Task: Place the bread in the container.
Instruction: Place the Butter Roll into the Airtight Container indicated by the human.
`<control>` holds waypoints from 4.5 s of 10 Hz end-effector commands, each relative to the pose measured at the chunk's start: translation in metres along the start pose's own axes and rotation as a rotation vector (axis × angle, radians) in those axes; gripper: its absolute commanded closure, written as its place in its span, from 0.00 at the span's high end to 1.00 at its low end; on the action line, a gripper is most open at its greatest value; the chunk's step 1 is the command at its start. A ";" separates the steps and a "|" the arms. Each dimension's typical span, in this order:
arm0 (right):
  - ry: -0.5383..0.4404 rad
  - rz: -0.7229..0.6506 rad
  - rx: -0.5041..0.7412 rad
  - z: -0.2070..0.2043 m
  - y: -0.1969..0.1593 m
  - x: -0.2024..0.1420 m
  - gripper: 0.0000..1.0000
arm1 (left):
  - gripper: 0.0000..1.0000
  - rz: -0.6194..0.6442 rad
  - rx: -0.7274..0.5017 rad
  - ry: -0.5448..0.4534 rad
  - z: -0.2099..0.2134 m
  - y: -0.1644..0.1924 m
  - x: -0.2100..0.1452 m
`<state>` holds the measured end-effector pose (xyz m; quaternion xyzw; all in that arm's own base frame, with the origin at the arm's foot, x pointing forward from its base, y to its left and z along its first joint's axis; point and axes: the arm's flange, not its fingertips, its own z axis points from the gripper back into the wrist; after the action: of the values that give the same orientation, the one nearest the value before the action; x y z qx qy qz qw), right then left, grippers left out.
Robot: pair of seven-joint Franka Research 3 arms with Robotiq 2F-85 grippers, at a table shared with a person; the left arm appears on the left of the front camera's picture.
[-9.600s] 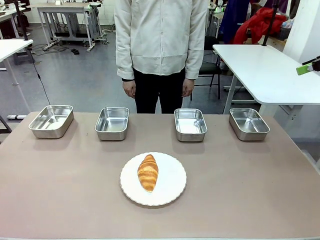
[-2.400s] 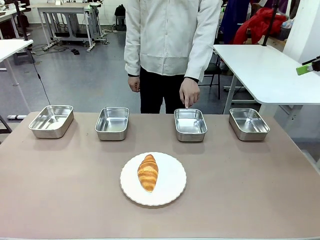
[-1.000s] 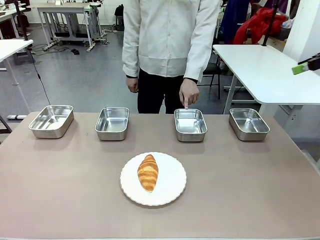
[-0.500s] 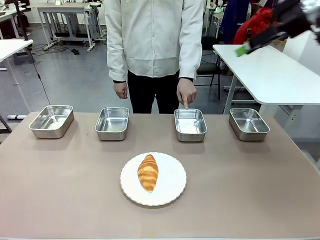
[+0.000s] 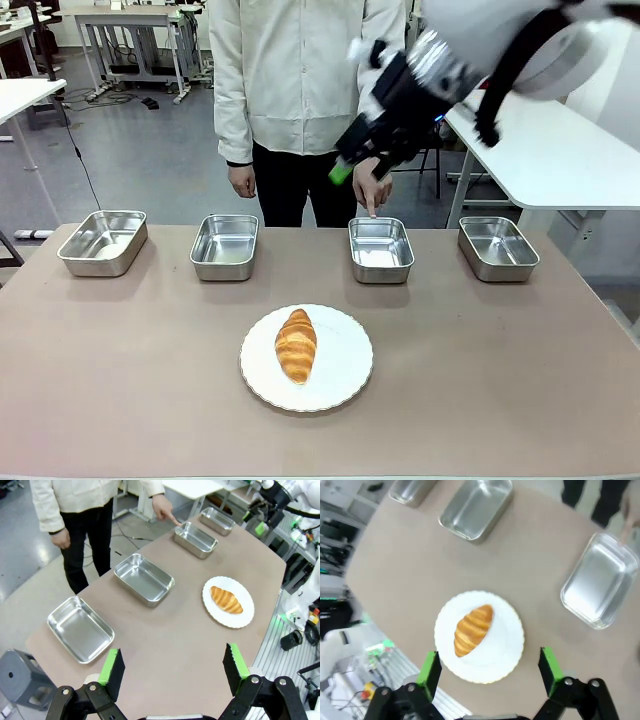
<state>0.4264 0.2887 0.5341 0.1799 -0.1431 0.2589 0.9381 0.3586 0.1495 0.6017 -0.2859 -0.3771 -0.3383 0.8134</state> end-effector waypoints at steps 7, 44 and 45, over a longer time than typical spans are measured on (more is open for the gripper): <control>0.140 -0.043 -0.088 -0.057 0.061 -0.032 1.00 | 1.00 -0.014 -0.010 -0.014 0.001 -0.002 0.000; 0.137 -0.542 -0.389 -0.257 0.086 -0.087 0.21 | 1.00 -0.014 -0.010 -0.014 0.001 -0.002 0.000; 0.137 -0.542 -0.389 -0.257 0.086 -0.087 0.21 | 1.00 -0.014 -0.010 -0.014 0.001 -0.002 0.000</control>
<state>0.3548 0.4236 0.2957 0.0114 -0.0662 -0.0079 0.9977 0.3581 0.1497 0.6020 -0.2855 -0.3770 -0.3382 0.8137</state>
